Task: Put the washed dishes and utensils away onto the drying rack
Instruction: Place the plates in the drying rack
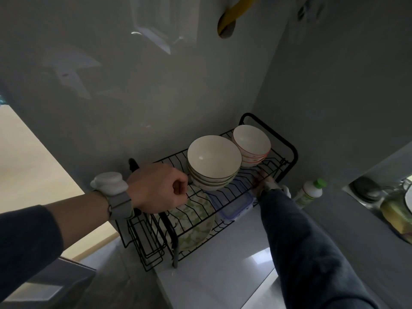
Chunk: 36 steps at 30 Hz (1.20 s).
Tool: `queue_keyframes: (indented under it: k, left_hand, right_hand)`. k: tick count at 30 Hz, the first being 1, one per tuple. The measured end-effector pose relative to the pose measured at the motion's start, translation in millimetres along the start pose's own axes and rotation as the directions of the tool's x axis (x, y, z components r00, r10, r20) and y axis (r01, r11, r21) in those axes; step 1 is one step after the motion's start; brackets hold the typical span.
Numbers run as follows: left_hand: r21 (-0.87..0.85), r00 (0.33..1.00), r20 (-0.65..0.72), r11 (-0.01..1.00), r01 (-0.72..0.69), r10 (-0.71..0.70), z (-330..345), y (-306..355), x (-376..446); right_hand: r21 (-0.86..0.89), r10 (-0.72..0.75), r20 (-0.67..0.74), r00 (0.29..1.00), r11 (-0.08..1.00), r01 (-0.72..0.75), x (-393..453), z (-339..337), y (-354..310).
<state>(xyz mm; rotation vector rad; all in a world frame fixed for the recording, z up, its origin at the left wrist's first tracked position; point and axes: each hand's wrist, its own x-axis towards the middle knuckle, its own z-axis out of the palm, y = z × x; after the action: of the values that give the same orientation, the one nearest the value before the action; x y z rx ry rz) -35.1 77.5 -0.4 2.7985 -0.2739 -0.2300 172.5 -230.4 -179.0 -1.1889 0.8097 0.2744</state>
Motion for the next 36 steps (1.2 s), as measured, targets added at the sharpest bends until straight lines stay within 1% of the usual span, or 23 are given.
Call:
queue_keyframes:
  k: [1, 2, 3, 6, 8, 10, 15, 17, 19, 21, 23, 25, 29, 33, 36]
  left_hand:
    - [0.000, 1.000, 0.005, 1.000, 0.002, -0.002, -0.4, 0.6, -0.1]
    - [0.004, 1.000, 0.008, 1.000, 0.003, -0.003, -0.6, 1.0, -0.2]
    - [0.007, 1.000, 0.010, 1.000, 0.002, -0.002, -1.2, 1.4, -0.1]
    - [0.023, 1.000, 0.008, 1.000, 0.007, -0.007, -0.9, 0.9, 0.3]
    - [0.025, 1.000, 0.012, 1.000, 0.009, -0.009, -1.4, 2.4, -0.1]
    - [0.024, 1.000, 0.012, 1.000, 0.016, -0.016, -2.0, 2.1, -0.5]
    - [0.034, 1.000, 0.013, 0.999, 0.014, -0.014, -2.1, 3.2, -0.4]
    - [0.043, 1.000, 0.005, 0.999, 0.011, -0.011, -2.0, 3.3, -0.8]
    - [0.039, 1.000, 0.002, 0.999, 0.010, -0.011, -1.7, 2.7, -0.6]
    - [0.033, 1.000, 0.004, 0.999, 0.011, -0.011, -1.8, 2.9, -0.5]
    - [0.034, 1.000, 0.009, 0.999, 0.012, -0.013, -2.0, 2.3, -0.5]
    - [0.030, 1.000, 0.012, 1.000, 0.011, -0.011, -1.7, 1.4, 0.1]
    - [0.028, 1.000, 0.008, 1.000, 0.006, -0.007, -0.5, -0.3, 0.5]
    - [0.019, 1.000, 0.012, 1.000, -0.003, 0.002, -0.2, -0.2, 1.6]
    - [0.018, 1.000, 0.014, 1.000, 0.002, -0.002, -0.6, -0.6, 1.6]
  right_hand:
    - [0.055, 0.024, -0.048, 0.999, 0.998, -0.021, 2.2, 0.9, 0.1]
    - [0.109, 0.050, -0.062, 0.997, 0.993, -0.043, 13.4, -1.3, 1.2]
    - [0.165, 0.062, -0.046, 0.997, 0.985, -0.054, 17.0, -3.0, 0.2]
    - [0.159, 0.054, -0.016, 0.998, 0.986, -0.050, -33.4, -7.7, -3.8]
    - [0.113, 0.046, -0.004, 0.999, 0.993, -0.045, -52.3, -12.6, -6.5]
    - [0.077, 0.030, -0.004, 1.000, 0.997, -0.029, -53.4, -16.2, -4.1]
    - [-0.064, -0.016, -0.094, 0.995, 0.998, 0.010, -59.2, -28.0, -1.9]
    - [-0.135, -0.082, -0.109, 0.991, 0.989, 0.067, -64.2, -31.1, -1.0]
    - [-0.184, -0.129, -0.162, 0.978, 0.978, 0.098, -64.4, -33.7, 3.3]
    - [-0.143, -0.138, -0.199, 0.970, 0.983, 0.111, -66.9, -35.7, 8.1]
    - [-0.123, -0.128, -0.200, 0.971, 0.987, 0.104, -66.9, -37.7, 12.4]
    - [-0.163, -0.119, -0.203, 0.972, 0.983, 0.086, -65.7, -43.4, 16.8]
    - [-0.257, -0.146, -0.202, 0.968, 0.962, 0.092, -61.9, -53.8, 21.5]
    - [-0.246, -0.127, -0.185, 0.974, 0.966, 0.079, -70.4, -56.2, 17.8]
    - [-0.290, -0.115, -0.171, 0.979, 0.955, 0.062, -73.5, -56.1, 17.3]
